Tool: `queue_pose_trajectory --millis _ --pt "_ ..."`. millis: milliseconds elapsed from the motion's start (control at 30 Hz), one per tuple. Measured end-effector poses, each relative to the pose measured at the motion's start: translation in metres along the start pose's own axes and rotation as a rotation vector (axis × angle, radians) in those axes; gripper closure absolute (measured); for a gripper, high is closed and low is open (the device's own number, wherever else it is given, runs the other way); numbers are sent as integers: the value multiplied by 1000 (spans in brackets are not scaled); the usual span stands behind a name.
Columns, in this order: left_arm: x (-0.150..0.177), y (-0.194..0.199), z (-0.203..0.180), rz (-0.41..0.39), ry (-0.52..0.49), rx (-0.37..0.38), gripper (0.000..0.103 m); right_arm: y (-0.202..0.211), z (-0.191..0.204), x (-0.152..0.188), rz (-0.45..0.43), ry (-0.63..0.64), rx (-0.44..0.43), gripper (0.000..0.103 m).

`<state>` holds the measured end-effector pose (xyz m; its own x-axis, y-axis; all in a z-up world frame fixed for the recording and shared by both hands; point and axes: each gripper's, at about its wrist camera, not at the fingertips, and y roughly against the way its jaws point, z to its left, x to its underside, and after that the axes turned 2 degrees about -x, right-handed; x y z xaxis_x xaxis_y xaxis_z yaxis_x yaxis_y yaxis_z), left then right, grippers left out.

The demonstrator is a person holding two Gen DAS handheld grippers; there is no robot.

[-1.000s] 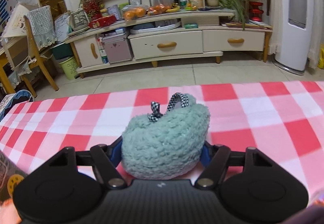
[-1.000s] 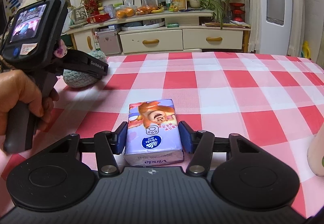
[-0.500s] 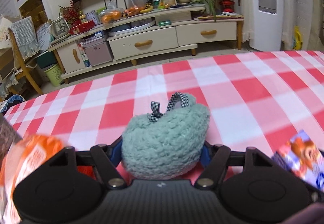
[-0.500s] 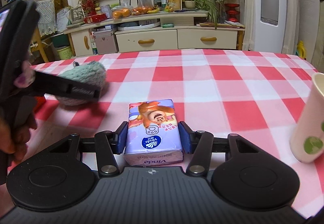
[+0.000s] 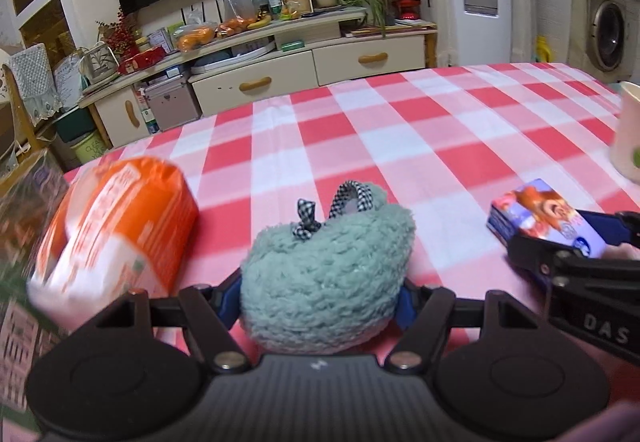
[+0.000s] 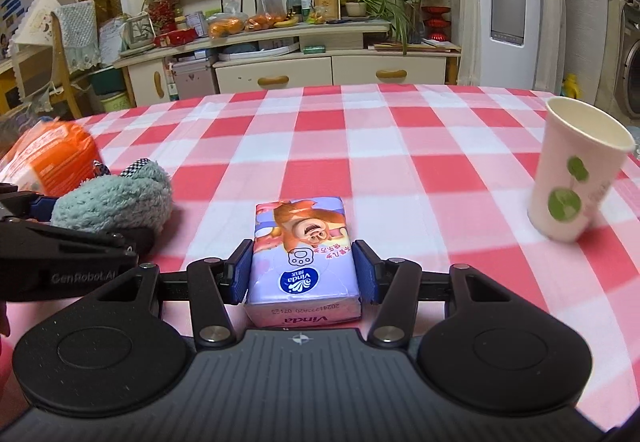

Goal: Organize soft objects
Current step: 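Lift knit pouch and tissue pack and carry both over the box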

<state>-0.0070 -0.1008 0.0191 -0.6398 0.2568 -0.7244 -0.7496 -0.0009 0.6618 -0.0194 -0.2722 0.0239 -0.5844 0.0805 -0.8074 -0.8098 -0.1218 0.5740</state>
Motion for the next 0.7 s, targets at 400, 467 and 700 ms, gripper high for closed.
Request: queue_pose_trajectory --millis 400,467,700 --pt "51 50 11 -10 6 57 33 49 19 34 40 -8 -1 38" --pt "58 57 13 -14 9 66 33 54 22 38 48 -9 -1 38" --pt "77 77 23 -24 40 101 34 74 33 50 76 -33 -14 39"
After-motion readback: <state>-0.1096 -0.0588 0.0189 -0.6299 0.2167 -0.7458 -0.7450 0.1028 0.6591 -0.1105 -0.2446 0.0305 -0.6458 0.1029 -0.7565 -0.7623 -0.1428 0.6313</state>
